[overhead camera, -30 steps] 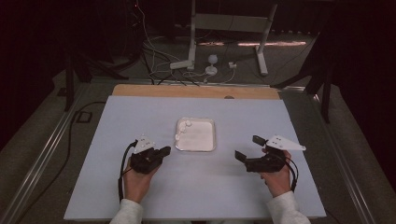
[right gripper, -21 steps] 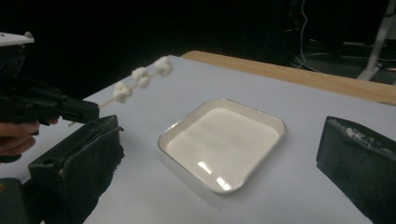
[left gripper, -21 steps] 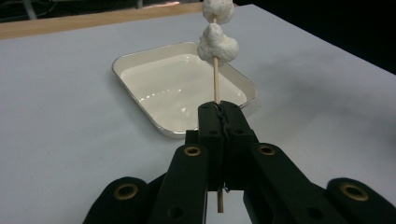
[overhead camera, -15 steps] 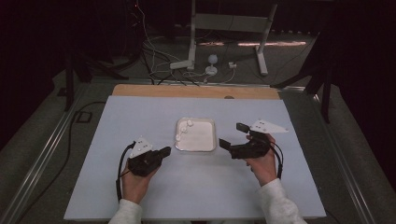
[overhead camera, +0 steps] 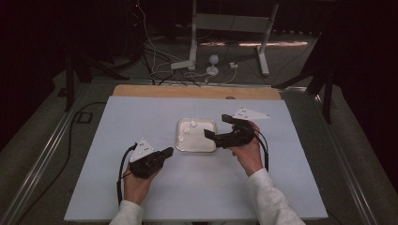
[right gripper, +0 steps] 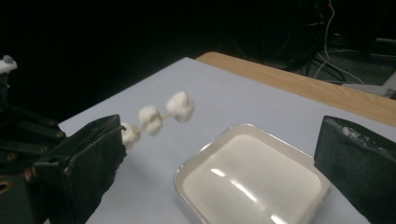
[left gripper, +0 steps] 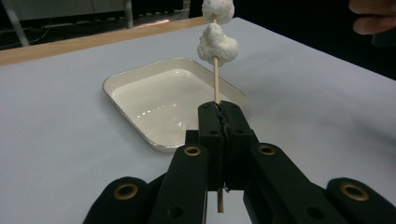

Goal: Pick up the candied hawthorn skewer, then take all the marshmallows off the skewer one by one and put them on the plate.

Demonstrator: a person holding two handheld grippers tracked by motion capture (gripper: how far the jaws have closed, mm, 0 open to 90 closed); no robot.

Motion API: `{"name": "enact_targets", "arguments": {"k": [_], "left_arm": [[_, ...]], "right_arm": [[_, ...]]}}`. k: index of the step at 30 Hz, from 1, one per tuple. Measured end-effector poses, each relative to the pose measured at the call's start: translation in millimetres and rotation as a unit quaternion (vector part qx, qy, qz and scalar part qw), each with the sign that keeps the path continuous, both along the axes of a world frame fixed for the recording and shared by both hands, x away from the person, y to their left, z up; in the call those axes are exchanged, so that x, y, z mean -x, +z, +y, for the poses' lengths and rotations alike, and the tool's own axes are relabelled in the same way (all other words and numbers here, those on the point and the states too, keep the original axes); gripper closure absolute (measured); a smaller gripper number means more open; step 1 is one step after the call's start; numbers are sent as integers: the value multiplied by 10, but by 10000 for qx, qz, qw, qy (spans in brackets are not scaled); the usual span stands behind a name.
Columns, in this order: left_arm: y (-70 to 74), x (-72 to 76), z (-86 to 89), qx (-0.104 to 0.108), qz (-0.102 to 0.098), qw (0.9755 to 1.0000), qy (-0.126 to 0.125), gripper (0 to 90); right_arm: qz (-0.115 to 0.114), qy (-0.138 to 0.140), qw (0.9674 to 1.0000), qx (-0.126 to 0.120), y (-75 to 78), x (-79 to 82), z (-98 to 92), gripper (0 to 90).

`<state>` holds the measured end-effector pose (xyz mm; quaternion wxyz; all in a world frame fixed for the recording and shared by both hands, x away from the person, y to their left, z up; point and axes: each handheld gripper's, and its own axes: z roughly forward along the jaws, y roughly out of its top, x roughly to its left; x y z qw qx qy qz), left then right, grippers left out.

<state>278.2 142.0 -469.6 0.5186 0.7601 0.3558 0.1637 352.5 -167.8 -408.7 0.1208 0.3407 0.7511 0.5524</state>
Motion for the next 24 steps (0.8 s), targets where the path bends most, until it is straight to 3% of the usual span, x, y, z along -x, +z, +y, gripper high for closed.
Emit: {"name": "enact_targets", "arguments": {"k": [10, 14, 18, 21, 22, 24], "left_arm": [[-2, 20, -47, -10, -63, 9999, -113, 897], [-9, 26, -76, -26, -82, 9998, -189, 897], [-16, 27, -90, -64, -103, 9997, -234, 897], [-22, 26, -96, -80, -115, 9996, -259, 897], [-24, 28, -98, -89, -123, 9995, -259, 897], [-29, 28, -102, -99, -128, 9995, -282, 897]], "right_arm": [[279, -58, 9994, -175, -30, -124, -15, 15], [571, -102, 9980, -267, -45, -197, -42, 62], [859, -5, 9958, -333, -58, -235, -4, 244], [988, 40, 9944, -365, -74, -239, 28, 307], [1123, 112, 9927, -430, -95, -245, 54, 390], [1295, 245, 9900, -507, -115, -248, 78, 452]]}}
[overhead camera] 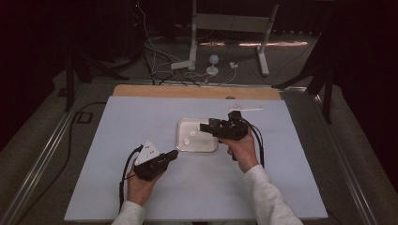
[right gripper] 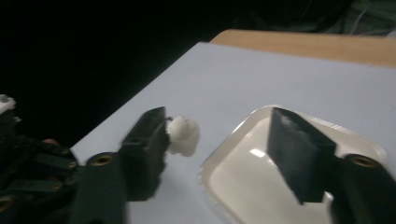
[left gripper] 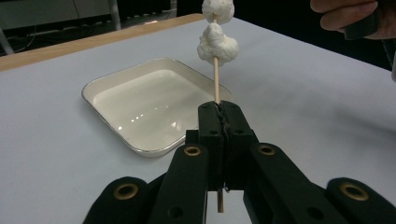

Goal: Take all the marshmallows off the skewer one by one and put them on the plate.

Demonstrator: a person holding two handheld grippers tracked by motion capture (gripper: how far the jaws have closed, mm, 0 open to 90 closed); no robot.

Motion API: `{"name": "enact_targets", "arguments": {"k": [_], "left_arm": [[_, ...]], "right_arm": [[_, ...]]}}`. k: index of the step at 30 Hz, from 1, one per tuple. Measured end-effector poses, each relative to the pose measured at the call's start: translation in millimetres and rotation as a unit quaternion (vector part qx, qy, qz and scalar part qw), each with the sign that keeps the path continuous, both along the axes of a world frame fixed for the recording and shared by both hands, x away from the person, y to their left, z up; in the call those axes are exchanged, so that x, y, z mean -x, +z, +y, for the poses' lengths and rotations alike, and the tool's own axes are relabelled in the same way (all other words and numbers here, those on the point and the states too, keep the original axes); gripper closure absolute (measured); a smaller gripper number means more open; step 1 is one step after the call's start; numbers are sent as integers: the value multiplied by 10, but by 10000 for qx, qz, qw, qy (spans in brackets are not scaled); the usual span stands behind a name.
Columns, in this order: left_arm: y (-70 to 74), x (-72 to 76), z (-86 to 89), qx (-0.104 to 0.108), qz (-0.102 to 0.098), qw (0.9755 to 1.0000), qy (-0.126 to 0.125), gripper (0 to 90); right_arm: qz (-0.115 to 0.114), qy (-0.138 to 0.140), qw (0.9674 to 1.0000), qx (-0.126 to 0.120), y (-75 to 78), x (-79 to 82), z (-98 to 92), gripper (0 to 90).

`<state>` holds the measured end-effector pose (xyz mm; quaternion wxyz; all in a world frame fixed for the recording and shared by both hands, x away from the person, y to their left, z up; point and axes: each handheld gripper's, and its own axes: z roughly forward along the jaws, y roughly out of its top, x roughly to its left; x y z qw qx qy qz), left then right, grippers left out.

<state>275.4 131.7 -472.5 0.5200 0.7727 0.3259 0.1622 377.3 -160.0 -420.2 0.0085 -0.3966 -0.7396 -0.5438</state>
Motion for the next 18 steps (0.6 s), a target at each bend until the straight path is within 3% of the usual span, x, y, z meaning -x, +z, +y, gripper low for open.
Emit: {"name": "enact_targets", "arguments": {"k": [3, 5, 11, 16, 18], "left_arm": [[-4, 0, -13, 15, -15, 10000, -26, 898], [-5, 5, -26, 25, -33, 10000, -64, 897], [-14, 7, -39, -13, -53, 9999, -94, 898], [-11, 10, -42, -39, -106, 9999, -119, 900], [-8, 11, -47, -42, -115, 9998, -124, 900]], "right_arm": [[97, 109, 9999, -69, -13, 5, 29, 512], [359, 171, 9991, -175, -36, -5, 68, 601], [727, 199, 9964, -394, -80, -27, 97, 717], [649, 104, 9975, -271, -49, -11, 84, 776], [503, -21, 9986, -188, -15, 12, 77, 794]]}}
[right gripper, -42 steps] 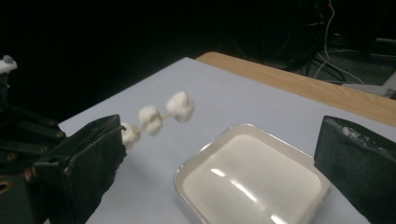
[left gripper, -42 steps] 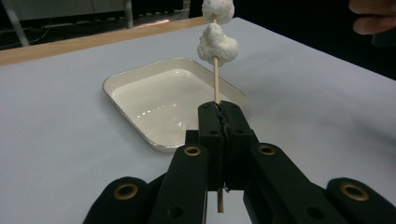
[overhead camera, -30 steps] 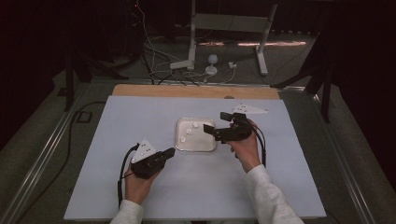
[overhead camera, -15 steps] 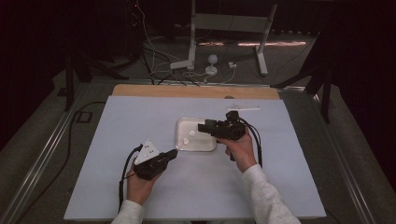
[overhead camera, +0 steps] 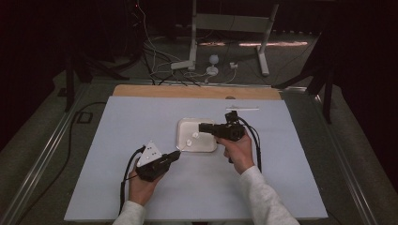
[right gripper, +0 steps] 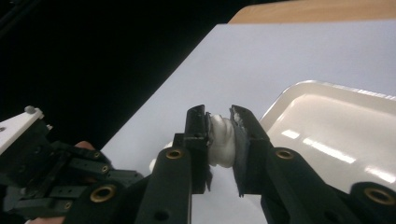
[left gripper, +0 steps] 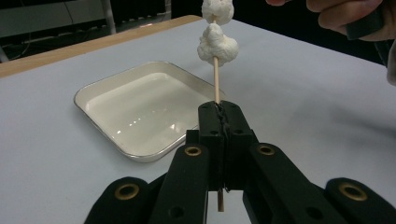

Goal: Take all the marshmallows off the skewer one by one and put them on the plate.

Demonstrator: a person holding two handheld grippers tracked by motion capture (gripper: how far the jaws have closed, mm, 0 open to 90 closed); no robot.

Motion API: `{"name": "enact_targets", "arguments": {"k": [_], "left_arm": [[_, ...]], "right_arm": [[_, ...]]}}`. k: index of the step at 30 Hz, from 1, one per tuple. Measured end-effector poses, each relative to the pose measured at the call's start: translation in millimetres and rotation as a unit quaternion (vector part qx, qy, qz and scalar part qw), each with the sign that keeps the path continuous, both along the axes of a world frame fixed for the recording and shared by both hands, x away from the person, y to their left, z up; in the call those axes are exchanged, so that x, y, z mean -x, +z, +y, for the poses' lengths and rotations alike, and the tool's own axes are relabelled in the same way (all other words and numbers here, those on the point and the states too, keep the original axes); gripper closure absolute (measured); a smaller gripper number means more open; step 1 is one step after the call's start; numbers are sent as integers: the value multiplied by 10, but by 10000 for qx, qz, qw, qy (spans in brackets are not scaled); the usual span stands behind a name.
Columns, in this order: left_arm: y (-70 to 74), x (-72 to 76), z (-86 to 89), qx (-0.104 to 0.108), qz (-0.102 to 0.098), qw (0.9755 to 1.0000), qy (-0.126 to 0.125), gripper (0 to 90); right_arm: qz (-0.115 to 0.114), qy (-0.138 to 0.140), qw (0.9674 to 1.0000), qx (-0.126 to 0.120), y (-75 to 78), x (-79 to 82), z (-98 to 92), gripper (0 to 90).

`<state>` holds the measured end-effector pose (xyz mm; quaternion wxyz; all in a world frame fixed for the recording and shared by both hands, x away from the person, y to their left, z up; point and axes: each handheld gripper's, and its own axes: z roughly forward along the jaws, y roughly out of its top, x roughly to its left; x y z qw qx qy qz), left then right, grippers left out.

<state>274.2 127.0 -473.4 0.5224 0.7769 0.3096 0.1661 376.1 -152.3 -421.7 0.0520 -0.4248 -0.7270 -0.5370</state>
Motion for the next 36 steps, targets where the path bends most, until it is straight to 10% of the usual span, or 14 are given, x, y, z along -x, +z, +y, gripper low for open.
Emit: {"name": "enact_targets", "arguments": {"k": [7, 11, 22, 36], "left_arm": [[-18, 12, 42, -339, 9, 9993, 124, 900], [-31, -7, 162, -29, 139, 9995, 271, 900], [-20, -34, 167, 132, 149, 9993, 328, 899], [-39, -61, 205, 155, 230, 9986, 446, 898]], "right_arm": [[-317, -597, 9976, 179, 71, 5, -72, 815], [-237, -766, 9967, -136, 132, -65, -321, 812], [-348, -647, 9955, 604, -28, -100, -228, 775], [-143, -758, 9840, 1609, -474, -230, 82, 612]]}}
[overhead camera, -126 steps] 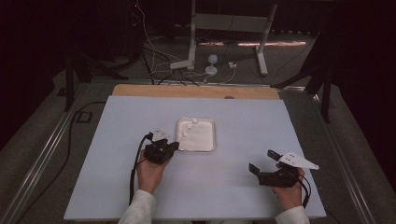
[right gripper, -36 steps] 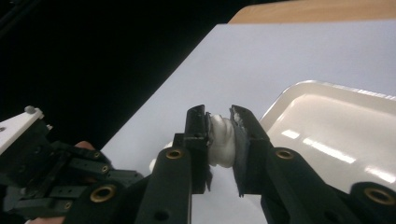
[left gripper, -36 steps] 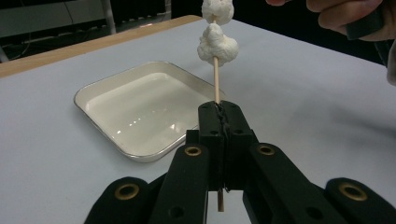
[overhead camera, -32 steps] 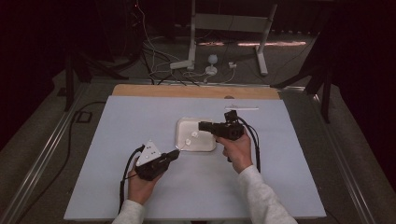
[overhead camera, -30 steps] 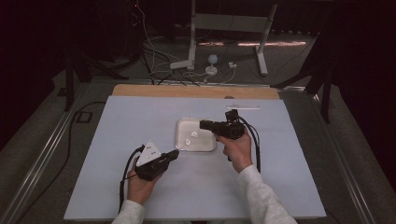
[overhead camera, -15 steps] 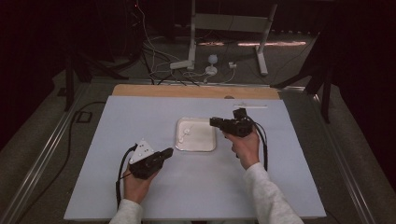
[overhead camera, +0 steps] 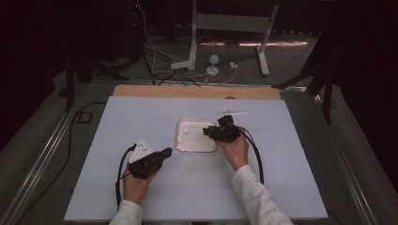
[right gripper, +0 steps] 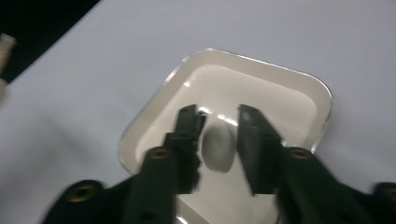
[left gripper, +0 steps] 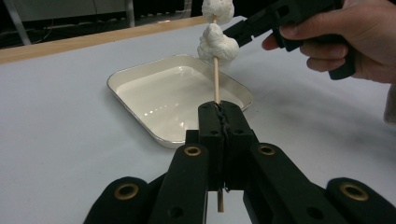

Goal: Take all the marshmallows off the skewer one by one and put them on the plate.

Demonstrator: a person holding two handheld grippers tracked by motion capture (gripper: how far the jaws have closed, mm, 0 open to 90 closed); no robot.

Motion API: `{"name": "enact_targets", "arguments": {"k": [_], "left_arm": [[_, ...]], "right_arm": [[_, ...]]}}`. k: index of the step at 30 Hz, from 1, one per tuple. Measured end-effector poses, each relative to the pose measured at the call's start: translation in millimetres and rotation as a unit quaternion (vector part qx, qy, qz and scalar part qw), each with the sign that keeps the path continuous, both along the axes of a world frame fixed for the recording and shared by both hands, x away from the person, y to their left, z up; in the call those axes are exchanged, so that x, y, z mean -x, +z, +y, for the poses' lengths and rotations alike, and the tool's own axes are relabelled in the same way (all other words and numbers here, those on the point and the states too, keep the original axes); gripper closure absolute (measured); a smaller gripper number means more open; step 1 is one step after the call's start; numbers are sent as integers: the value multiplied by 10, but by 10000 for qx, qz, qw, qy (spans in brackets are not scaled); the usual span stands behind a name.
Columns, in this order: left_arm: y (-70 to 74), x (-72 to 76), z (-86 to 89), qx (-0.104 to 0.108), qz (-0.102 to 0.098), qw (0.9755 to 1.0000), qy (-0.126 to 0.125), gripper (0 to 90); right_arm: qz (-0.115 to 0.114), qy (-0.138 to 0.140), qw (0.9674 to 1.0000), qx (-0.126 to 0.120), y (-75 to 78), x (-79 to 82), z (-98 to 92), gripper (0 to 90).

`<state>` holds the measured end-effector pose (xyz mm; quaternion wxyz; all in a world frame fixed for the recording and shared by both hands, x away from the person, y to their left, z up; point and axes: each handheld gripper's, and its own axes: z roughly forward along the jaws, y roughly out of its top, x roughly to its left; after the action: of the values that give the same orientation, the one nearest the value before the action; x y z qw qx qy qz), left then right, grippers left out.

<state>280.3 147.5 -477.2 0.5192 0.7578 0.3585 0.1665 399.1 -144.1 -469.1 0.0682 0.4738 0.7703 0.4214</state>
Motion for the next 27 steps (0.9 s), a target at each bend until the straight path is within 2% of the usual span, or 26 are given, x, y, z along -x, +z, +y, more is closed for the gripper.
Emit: {"name": "enact_targets", "arguments": {"k": [1, 3, 5, 6, 7, 8, 10, 15, 20, 27], "left_arm": [[0, 0, 0, 0, 0, 10000, 0, 898], [-3, -3, 2, 1, 7, 10000, 2, 898], [-6, -5, 3, 4, 16, 10000, 14, 898], [-7, -6, 4, 13, 17, 10000, 18, 898], [-8, -7, 4, 16, 18, 10000, 20, 898], [-8, -9, 5, 19, 19, 10000, 26, 898], [-8, -8, 4, 22, 19, 10000, 33, 898], [-10, -7, -4, 1, 13, 10000, 37, 898], [-13, -9, -7, -2, 17, 10000, 35, 898], [-17, -9, -16, -14, 13, 10000, 19, 898]], "right_arm": [[0, 0, 10000, 0, 0, 0, 0, 612], [68, -19, 10000, 45, -26, -9, 9, 514], [26, -41, 10000, 50, -27, 0, 6, 438], [29, 12, 9999, -143, -7, 16, -4, 349], [51, 52, 9997, -215, 10, 28, -6, 312], [51, 52, 9997, -215, 10, 28, -6, 312], [-19, 184, 9991, -373, 70, 82, -3, 242], [-34, 400, 9974, -596, 161, 162, 6, 196], [-37, 542, 9952, -818, 223, 211, 27, 188], [-10, 745, 9923, -990, 244, 246, 93, 178]]}}
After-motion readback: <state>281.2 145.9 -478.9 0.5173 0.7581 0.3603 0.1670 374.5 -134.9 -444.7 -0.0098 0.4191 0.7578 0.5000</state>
